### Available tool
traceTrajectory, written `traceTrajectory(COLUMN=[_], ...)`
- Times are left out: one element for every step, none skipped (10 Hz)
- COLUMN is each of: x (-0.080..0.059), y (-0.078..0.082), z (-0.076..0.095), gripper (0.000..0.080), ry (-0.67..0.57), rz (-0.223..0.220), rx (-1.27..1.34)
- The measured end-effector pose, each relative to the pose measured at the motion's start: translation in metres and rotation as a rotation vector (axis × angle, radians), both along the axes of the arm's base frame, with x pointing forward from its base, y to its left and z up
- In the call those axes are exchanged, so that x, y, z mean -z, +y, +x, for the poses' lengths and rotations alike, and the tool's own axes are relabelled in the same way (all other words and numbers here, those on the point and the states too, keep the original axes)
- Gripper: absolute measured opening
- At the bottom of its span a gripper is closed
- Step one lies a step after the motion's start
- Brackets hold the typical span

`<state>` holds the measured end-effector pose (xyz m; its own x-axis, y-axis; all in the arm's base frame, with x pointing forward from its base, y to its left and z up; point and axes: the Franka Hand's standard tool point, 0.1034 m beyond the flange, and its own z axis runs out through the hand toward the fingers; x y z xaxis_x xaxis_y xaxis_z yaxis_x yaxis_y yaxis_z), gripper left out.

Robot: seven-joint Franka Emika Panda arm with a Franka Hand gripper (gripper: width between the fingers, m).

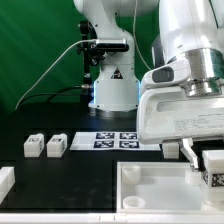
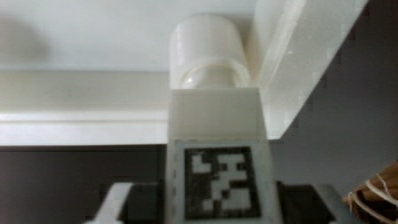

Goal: Assemble one leg

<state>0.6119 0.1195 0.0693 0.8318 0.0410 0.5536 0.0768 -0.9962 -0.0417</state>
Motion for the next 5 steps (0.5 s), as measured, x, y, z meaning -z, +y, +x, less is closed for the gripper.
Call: traceTrajectory(x=[0.0001,0.0005,0.0008,0.0010,0.0011], y=[-0.0007,-0.0006,-0.0006,-0.0007,-0.0007], z=[0.0001,-0.0002,-0.0004,-0.0004,-0.0005], gripper=[0.0480,0.0611,0.0611,0.0643,0.0643], ry=[0.001,0.002,0.002,0.002,0.003], rz=[0.000,0.000,0.000,0.000,0.000], rx=[0.001,0.001,0.001,0.001,0.001])
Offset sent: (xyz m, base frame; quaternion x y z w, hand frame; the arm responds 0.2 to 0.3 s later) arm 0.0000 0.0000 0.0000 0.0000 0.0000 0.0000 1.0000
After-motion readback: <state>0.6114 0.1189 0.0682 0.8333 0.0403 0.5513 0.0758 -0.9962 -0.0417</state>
